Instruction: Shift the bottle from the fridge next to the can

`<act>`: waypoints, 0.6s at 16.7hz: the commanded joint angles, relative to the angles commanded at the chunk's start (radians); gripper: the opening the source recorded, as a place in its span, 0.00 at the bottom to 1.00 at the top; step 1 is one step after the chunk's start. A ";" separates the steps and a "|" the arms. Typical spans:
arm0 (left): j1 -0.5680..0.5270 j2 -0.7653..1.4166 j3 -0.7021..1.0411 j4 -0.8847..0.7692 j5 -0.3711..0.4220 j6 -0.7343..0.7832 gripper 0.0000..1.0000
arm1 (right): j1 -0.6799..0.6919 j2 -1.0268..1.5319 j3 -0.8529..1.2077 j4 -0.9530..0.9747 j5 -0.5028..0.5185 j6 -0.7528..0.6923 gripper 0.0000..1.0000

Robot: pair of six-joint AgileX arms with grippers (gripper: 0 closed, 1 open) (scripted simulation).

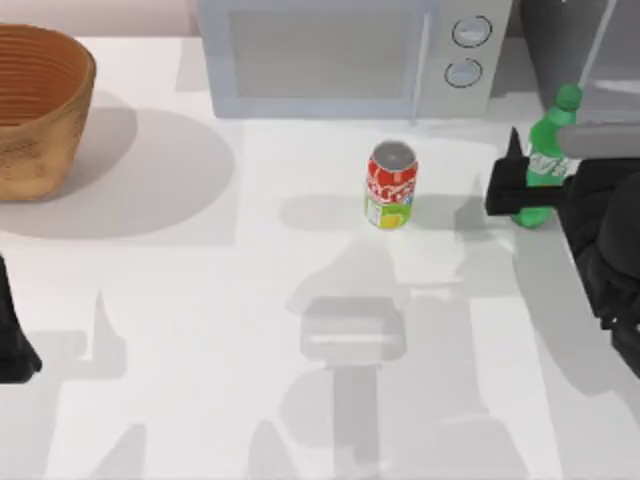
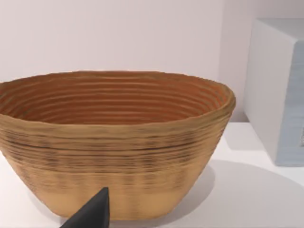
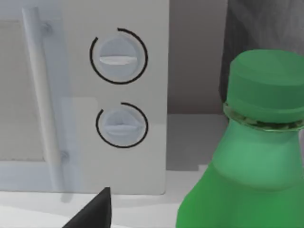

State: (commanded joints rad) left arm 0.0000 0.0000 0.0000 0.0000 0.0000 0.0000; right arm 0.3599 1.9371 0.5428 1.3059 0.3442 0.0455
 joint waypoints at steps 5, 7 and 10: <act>0.000 0.000 0.000 0.000 0.000 0.000 1.00 | -0.010 -0.025 0.000 -0.018 -0.006 -0.001 1.00; 0.000 0.000 0.000 0.000 0.000 0.000 1.00 | -0.021 -0.096 -0.013 -0.059 -0.019 -0.002 1.00; 0.000 0.000 0.000 0.000 0.000 0.000 1.00 | -0.048 -0.264 -0.055 -0.165 -0.051 -0.005 1.00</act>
State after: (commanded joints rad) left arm 0.0000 0.0000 0.0000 0.0000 0.0000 0.0000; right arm 0.3123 1.6728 0.4875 1.1404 0.2928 0.0401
